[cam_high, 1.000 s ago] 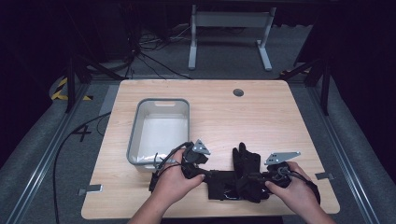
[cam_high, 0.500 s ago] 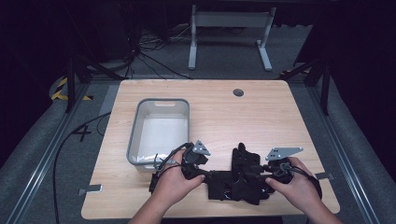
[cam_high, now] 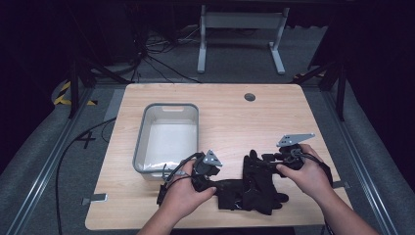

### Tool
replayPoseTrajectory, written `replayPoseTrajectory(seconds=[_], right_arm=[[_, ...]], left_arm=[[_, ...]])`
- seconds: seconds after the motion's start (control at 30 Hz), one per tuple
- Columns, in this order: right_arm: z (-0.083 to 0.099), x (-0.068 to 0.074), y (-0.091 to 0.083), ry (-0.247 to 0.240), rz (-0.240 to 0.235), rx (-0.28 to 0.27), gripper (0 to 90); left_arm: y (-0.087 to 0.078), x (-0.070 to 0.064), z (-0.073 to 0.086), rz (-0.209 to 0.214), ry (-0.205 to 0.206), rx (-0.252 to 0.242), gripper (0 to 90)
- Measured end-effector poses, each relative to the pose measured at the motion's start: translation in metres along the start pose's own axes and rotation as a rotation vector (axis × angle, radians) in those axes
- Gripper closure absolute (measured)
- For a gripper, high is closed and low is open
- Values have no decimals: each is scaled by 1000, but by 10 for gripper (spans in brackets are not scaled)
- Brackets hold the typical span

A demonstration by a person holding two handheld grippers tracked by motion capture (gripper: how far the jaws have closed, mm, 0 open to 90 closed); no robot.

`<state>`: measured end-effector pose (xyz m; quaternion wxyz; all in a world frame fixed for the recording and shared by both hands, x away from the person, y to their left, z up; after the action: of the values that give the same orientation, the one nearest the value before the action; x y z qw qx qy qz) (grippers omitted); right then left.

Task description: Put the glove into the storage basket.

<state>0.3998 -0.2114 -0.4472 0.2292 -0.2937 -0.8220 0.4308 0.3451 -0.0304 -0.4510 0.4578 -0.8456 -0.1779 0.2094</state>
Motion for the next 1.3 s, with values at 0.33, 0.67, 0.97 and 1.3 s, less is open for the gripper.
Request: replayPoseTrajectory(seconds=[0.33, 0.67, 0.97, 1.3], right_arm=[[-23, -15, 31, -76, 1, 73, 679], [-26, -35, 69, -45, -7, 153, 622], [-23, -34, 84, -58, 11, 192, 616], [-23, -32, 88, -123, 60, 232, 646]], left_arm=[[-1, -2, 10, 0, -22, -2, 430], [-1, 0, 16, 0, -35, 6, 428], [1, -2, 15, 4, -33, 8, 426], [2, -1, 14, 7, -34, 8, 425]])
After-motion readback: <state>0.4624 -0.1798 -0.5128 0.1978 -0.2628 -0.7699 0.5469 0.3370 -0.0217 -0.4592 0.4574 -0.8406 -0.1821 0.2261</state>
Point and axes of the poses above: each handheld gripper's, and its own axes: y roughly forward along the jaws, z roughly out of its underside, x roughly to its left, the point moved 9 cm from there along y, roughly forward along the jaws, and after that the axes turned 12 degrees about x, right-handed, at the moved point
